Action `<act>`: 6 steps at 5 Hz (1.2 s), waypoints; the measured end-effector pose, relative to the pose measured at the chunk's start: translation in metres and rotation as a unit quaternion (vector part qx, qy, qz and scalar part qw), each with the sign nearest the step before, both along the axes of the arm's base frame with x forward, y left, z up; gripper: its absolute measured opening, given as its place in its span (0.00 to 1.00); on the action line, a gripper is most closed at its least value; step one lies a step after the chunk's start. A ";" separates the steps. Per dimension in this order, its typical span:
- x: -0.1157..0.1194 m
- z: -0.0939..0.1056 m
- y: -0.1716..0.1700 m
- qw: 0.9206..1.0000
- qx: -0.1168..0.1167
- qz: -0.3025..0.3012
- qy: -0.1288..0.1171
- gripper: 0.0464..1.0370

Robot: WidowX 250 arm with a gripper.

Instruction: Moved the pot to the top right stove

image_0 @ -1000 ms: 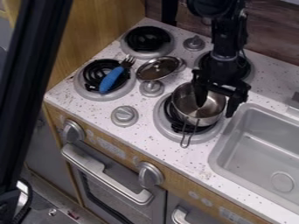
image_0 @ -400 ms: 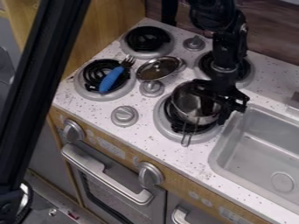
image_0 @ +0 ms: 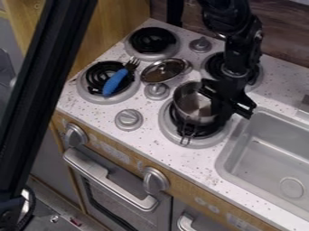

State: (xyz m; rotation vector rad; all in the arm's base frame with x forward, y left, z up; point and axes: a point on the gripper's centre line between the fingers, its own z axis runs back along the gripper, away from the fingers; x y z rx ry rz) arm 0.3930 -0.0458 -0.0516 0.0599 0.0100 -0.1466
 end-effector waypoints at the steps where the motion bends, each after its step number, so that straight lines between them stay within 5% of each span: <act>1: 0.007 0.000 0.002 0.999 0.006 -0.038 -0.023 0.03; 3: 0.063 0.032 -0.004 0.976 0.012 -0.169 -0.138 0.02; 6: 0.120 0.015 -0.007 0.964 0.013 -0.213 -0.156 0.02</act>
